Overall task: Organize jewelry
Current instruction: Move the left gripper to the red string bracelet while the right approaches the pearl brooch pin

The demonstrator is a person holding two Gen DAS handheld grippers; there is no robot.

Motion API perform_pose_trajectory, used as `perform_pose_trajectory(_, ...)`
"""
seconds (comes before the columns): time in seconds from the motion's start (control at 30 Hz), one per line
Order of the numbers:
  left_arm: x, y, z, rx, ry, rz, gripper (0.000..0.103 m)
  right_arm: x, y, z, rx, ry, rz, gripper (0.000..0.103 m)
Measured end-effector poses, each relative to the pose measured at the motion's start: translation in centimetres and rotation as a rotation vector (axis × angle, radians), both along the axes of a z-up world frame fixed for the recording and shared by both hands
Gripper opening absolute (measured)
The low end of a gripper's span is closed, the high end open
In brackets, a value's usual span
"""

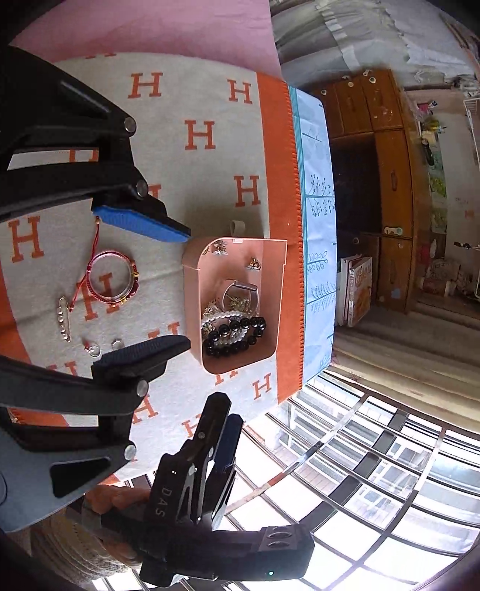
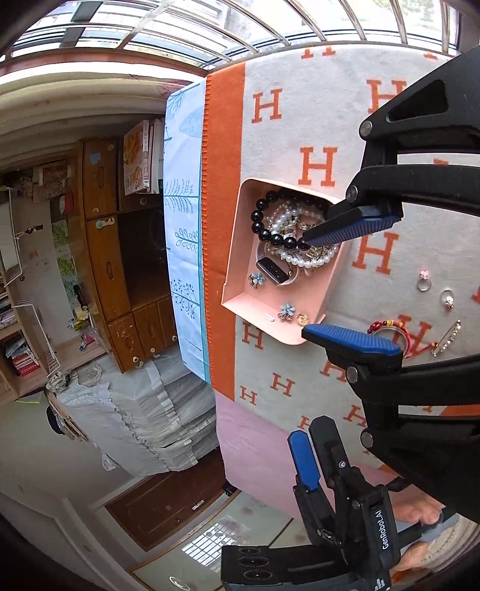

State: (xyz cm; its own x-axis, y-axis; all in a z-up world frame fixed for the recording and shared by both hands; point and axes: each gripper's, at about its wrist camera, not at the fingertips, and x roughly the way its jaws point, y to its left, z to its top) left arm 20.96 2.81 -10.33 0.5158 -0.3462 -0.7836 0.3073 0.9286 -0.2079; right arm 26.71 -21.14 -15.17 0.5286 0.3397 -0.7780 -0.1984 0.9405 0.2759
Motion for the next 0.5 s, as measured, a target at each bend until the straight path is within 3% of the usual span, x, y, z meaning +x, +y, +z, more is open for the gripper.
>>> perform_pose_trajectory(0.03, -0.5, -0.1, 0.0, 0.004, 0.001, 0.000, 0.049, -1.1, 0.1, 0.2, -0.031, -0.021, 0.003, 0.064)
perform_pose_trajectory(0.17, -1.8, -0.1, -1.1, 0.004, 0.022, 0.001, 0.049, -5.2, 1.1, 0.2, -0.146, -0.069, 0.040, 0.065)
perform_pose_trajectory(0.5, -1.3, 0.5, -7.5, 0.030, 0.147, 0.028, 0.049, -12.4, 5.1, -3.9, -0.242, -0.102, 0.211, 0.065)
